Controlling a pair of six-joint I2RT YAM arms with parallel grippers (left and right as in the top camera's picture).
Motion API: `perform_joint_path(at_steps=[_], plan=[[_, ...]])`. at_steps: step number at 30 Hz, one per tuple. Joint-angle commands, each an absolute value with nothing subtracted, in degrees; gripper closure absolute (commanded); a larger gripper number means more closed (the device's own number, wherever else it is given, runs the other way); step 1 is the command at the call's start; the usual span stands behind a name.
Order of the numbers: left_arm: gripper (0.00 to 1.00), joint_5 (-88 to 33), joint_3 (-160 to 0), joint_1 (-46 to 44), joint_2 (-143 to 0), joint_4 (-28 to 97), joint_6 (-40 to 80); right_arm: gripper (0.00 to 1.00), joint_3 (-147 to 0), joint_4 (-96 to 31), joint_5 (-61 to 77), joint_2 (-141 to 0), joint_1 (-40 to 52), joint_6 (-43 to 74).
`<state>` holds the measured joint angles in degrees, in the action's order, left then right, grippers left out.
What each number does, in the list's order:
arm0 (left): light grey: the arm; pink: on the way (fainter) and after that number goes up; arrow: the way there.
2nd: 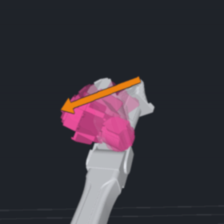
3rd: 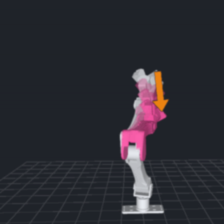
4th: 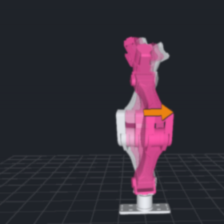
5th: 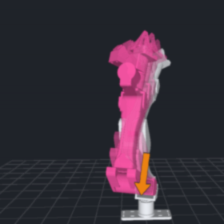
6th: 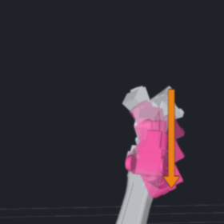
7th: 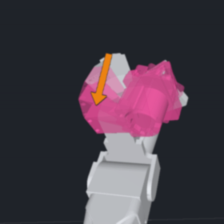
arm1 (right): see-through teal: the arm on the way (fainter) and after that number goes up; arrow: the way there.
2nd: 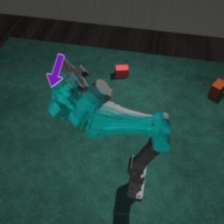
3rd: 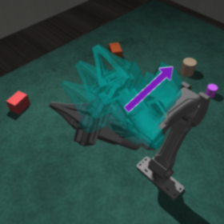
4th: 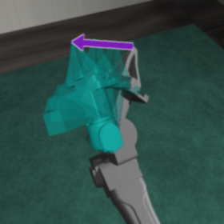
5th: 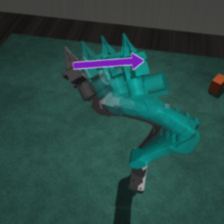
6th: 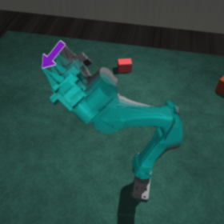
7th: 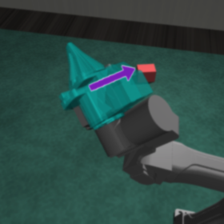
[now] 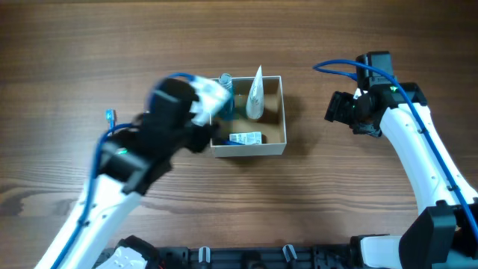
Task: Pack container
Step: 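Grasp the Colgate toothpaste tube with the left gripper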
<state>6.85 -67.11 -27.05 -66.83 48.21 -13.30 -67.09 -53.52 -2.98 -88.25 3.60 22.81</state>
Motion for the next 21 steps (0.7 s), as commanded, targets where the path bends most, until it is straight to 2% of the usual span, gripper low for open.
perform_joint_path(at_steps=[1, 5, 7, 12, 15, 21], plan=[[0.04, 13.82, -67.44, -15.44, -68.53, 51.13, 2.31, 0.15, -66.89, -53.19, -2.44, -89.17, 3.68, 22.50], [0.06, 9.87, -67.44, -6.13, -78.32, 51.24, 3.68, 0.15, -66.89, -53.34, -2.44, -89.17, 3.68, 22.48], [0.07, 9.65, -67.44, -4.54, -83.61, 51.13, 3.64, 0.15, -66.89, -53.49, -2.46, -89.17, 3.68, 22.48], [0.07, 9.19, -67.44, -4.08, -98.45, 50.85, 3.18, 0.15, -66.89, -53.67, -2.46, -89.17, 3.68, 22.46], [0.12, 2.85, -67.44, -3.84, -105.65, 50.74, -1.50, 0.15, -66.89, -53.74, -2.46, -89.17, 3.68, 22.46], [0.12, 2.55, -67.42, -1.96, -111.02, 49.98, -1.26, 0.14, -66.89, -53.58, -2.48, -89.17, 3.68, 22.46]])
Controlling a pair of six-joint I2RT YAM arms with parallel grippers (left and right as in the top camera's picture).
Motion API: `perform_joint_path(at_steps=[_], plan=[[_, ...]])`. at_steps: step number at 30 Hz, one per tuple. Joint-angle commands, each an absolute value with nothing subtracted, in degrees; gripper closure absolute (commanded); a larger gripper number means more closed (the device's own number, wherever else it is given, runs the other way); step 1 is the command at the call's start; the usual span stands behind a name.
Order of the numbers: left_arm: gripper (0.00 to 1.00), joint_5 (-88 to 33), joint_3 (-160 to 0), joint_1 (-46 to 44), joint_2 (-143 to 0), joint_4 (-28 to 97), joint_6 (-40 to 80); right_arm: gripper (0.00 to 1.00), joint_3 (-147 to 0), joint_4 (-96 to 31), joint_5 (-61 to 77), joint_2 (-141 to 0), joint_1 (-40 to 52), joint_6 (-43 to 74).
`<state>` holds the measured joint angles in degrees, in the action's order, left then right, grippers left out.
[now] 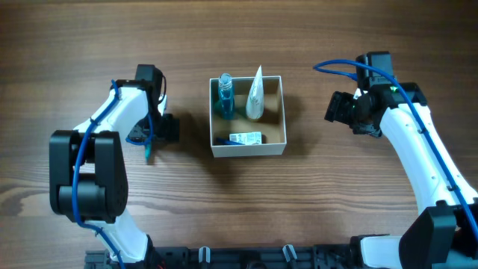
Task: Pack container
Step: 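Grasp the Colgate toothpaste tube with the left gripper, then lay the toothpaste tube in the box front and release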
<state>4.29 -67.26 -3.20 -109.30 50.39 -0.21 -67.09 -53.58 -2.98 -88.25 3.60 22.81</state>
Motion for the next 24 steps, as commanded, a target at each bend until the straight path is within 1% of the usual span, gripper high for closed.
perform_joint_path(at_steps=[1, 3, 4, 5, 7, 8, 9, 10, 11, 13, 15, 17, 21, 22, 24], plan=[[0.13, 2.37, -67.42, -1.96, -111.15, 49.76, -1.28, 0.14, -66.89, -53.49, -2.48, -89.17, 3.68, 22.46], [0.16, 1.04, -67.42, -1.96, -111.35, 49.50, -1.26, 0.14, -66.89, -53.17, -2.48, -89.17, 3.68, 22.46], [0.20, 0.25, -67.42, -1.96, -111.35, 49.50, -1.26, 0.14, -66.89, -53.12, -2.48, -89.17, 3.68, 22.46], [0.26, -0.58, -67.42, -1.96, -111.35, 49.43, -1.26, 0.14, -66.89, -53.12, -2.50, -89.17, 3.68, 22.44], [0.50, -1.54, -67.42, -2.07, -111.35, 48.99, -1.04, 0.14, -66.89, -53.15, -2.48, -89.17, 3.68, 22.44], [0.57, -2.13, -67.42, -2.07, -111.35, 48.95, -1.04, 0.14, -66.89, -53.12, -2.48, -89.17, 3.68, 22.46], [0.68, -2.15, -67.42, -2.07, -111.35, 49.10, -1.04, 0.14, -66.89, -53.06, -2.48, -89.17, 3.68, 22.44], [0.76, -2.15, -67.42, -2.07, -111.35, 49.15, -1.02, 0.14, -66.89, -52.99, -2.48, -89.17, 3.68, 22.44], [0.79, -2.13, -67.42, -2.09, -111.35, 49.17, -1.04, 0.14, -66.89, -52.99, -2.48, -89.17, 3.68, 22.46], [0.82, -2.11, -67.44, -2.35, -111.31, 49.17, -1.04, 0.15, -66.89, -53.01, -2.48, -89.17, 3.68, 22.22], [0.90, -2.11, -67.77, -2.46, -110.56, 50.04, -1.02, 0.15, -66.89, -53.01, -2.48, -89.17, 3.68, 21.98], [0.95, -2.09, -70.17, -2.46, -107.79, 53.23, -0.80, 0.15, -66.89, -52.99, -2.48, -89.17, 3.68, 21.80], [0.94, -2.17, -76.42, -5.13, -97.51, 56.01, -0.86, 0.15, -66.89, -52.93, -2.48, -89.17, 3.68, 21.78], [0.92, -2.22, -77.30, -6.50, -94.54, 55.61, -1.41, 0.14, -66.89, -52.77, -2.48, -89.17, 3.68, 21.78], [0.91, -5.06, -77.69, -11.68, -87.11, 52.51, -6.20, 0.15, -66.89, -52.27, -2.48, -89.17, 3.68, 21.78]])
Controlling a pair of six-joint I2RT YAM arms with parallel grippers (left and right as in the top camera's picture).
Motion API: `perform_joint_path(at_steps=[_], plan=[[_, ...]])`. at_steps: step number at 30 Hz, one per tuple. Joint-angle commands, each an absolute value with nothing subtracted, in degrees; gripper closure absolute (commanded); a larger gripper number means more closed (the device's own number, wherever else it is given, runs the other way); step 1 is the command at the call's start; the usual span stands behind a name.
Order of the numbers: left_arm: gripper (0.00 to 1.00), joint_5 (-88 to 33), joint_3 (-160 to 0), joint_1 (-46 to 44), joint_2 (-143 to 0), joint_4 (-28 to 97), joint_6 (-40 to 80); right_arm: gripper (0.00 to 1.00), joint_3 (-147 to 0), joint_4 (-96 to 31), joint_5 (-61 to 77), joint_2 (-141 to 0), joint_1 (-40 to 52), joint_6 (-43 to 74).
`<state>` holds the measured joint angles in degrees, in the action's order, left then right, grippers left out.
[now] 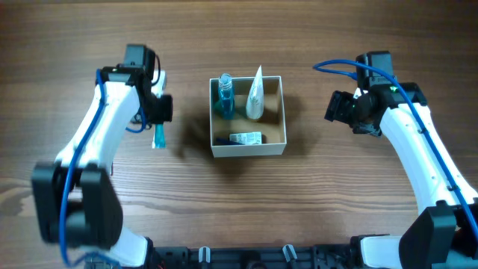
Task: Pack container
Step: 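Lay the toothpaste tube in the box front and release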
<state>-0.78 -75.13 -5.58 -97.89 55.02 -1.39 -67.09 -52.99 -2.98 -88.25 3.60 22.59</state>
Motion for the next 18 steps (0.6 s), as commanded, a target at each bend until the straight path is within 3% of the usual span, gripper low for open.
perform_joint_path(at_steps=[1, 3, 8, 13, 18], plan=[[0.91, -6.09, -77.69, -14.66, -84.77, 51.44, -8.47, 0.14, -66.89, -52.12, -2.48, -89.17, 3.68, 21.80], [0.96, -6.37, -77.69, -21.91, -81.93, 51.46, -16.73, 0.14, -66.89, -51.72, -2.48, -89.17, 3.68, 21.80], [0.96, -6.37, -77.67, -37.85, -83.57, 51.92, -36.29, 0.14, -66.89, -51.18, -2.50, -89.17, 3.68, 20.99], [0.96, -6.17, -77.67, -39.94, -88.68, 51.51, -45.78, 0.14, -66.89, -51.13, -2.50, -89.17, 3.68, 20.95], [0.92, -5.50, -77.67, -36.93, -95.00, 48.16, -47.40, 0.14, -66.89, -51.07, -2.48, -89.17, 3.68, 19.64]])
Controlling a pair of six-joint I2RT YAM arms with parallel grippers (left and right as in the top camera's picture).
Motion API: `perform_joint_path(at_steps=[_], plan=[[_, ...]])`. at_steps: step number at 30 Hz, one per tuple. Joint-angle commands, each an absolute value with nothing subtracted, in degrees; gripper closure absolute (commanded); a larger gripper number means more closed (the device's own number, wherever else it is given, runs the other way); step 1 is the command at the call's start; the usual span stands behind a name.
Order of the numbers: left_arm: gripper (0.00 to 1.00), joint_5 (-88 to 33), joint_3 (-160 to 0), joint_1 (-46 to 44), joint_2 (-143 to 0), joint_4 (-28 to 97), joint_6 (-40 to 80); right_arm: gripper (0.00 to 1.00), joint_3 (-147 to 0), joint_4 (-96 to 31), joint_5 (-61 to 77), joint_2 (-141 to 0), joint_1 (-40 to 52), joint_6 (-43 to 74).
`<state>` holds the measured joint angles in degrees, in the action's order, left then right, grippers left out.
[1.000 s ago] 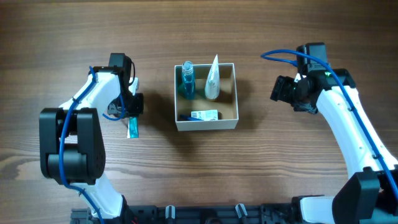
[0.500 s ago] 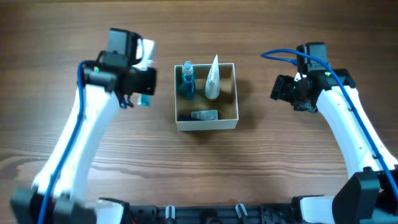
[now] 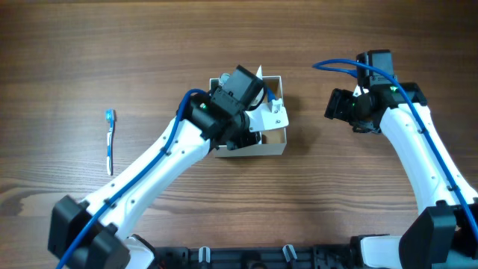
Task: Pack container
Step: 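Lay the toothpaste tube in the box front and release, then grasp the blue toothbrush by its handle with the left gripper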
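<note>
A white open box [image 3: 270, 146] stands mid-table. My left arm reaches across it and hides most of its inside. The left gripper [image 3: 273, 116] is over the box's right half, and its white fingers show too little to tell open from shut. Only the tip of a white tube [image 3: 259, 71] peeks out at the box's far wall. A blue and white toothbrush [image 3: 110, 140] lies alone on the wood at the far left, away from both grippers. My right gripper [image 3: 337, 109] hangs to the right of the box, facing it, with nothing seen in it.
The brown wooden table [image 3: 224, 209] carries nothing else. A blue cable [image 3: 336, 66] loops off the right arm. The arm mounts sit along the near edge.
My left arm has gone from the left side of the table to over the box. The toothbrush, then right below the left gripper, now lies farther left on the wood. The right arm is unchanged.
At first my left arm was a blur beside the box's left wall; a blue bottle, white tube and small packet were inside. Then the gripper was at the toothbrush on the left, twice. Now it is over the box, the toothbrush on the table.
</note>
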<state>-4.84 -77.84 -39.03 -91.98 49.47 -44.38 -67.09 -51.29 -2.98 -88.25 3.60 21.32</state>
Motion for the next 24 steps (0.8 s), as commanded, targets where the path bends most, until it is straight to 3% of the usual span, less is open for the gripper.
perform_joint_path(at_steps=[1, 3, 4, 8, 14, 19, 24], plan=[[0.89, -5.50, -77.67, -36.71, -95.64, 48.21, -47.35, 0.14, -66.89, -51.07, -2.50, -89.17, 3.68, 19.51], [0.52, -5.52, -77.67, -36.73, -96.18, 48.21, -45.84, 0.14, -66.89, -51.18, -2.48, -89.17, 3.68, 19.51], [0.00, -5.52, -77.67, -36.73, -96.07, 48.29, -45.19, 0.14, -66.89, -51.18, -2.48, -89.17, 3.68, 19.51], [0.00, -1.63, -77.71, -36.73, -92.29, 48.36, -34.41, 0.14, -66.89, -51.18, -2.48, -89.17, 3.68, 19.53], [0.00, 10.61, -77.71, -32.99, -77.21, 54.68, -6.87, 0.14, -66.89, -50.78, -2.50, -89.17, 3.68, 19.49], [0.00, 10.52, -77.65, -13.67, -74.22, 63.66, 7.42, 0.14, -66.89, -50.15, -2.48, -89.17, 3.68, 19.49], [0.00, 6.46, -77.56, 6.48, -81.78, 65.45, 9.91, 0.14, -66.89, -50.22, -2.48, -89.17, 3.68, 19.49]])
